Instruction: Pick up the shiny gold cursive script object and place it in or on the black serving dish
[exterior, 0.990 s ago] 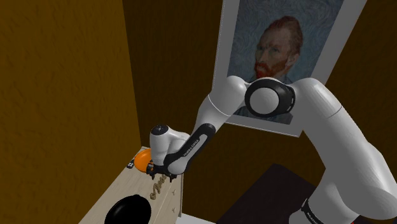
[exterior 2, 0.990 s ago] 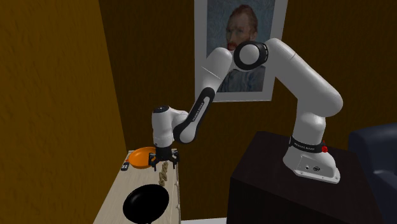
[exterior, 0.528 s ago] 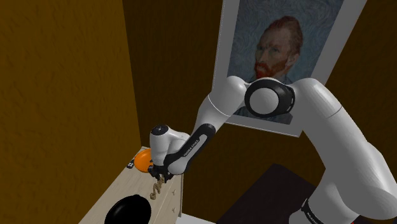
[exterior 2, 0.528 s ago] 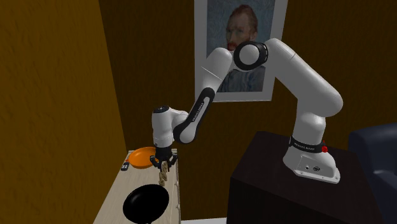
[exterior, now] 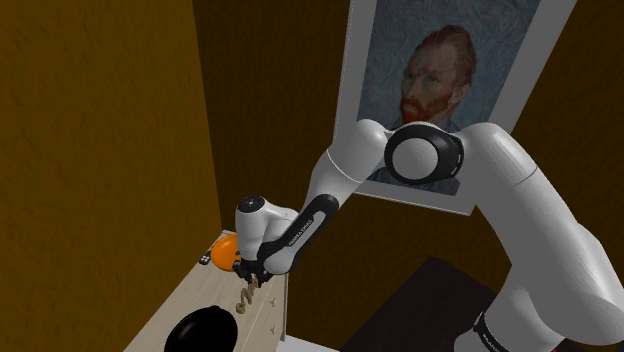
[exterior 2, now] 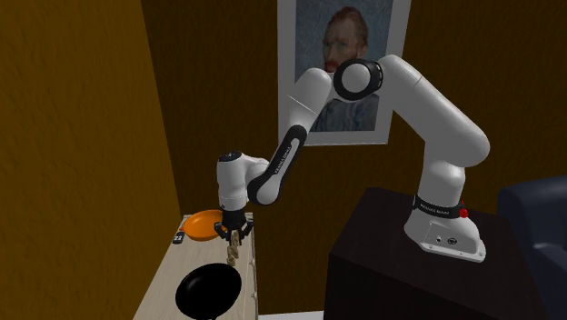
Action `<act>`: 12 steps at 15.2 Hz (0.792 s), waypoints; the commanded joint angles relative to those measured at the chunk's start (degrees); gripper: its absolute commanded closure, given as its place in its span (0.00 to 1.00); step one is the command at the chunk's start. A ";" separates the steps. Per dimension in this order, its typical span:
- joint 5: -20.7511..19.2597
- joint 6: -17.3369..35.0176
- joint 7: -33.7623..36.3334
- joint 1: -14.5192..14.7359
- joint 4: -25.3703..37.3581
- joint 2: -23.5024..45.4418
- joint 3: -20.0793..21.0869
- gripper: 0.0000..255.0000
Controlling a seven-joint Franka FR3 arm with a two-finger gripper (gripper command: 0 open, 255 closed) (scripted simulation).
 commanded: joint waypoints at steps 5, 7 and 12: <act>0.87 -1.81 -0.67 -0.88 -1.63 -3.35 1.15 1.00; 1.26 -2.59 -0.96 -1.23 -2.20 -4.66 1.62 1.00; 2.34 -4.62 -1.77 -2.12 -3.40 -7.85 2.82 1.00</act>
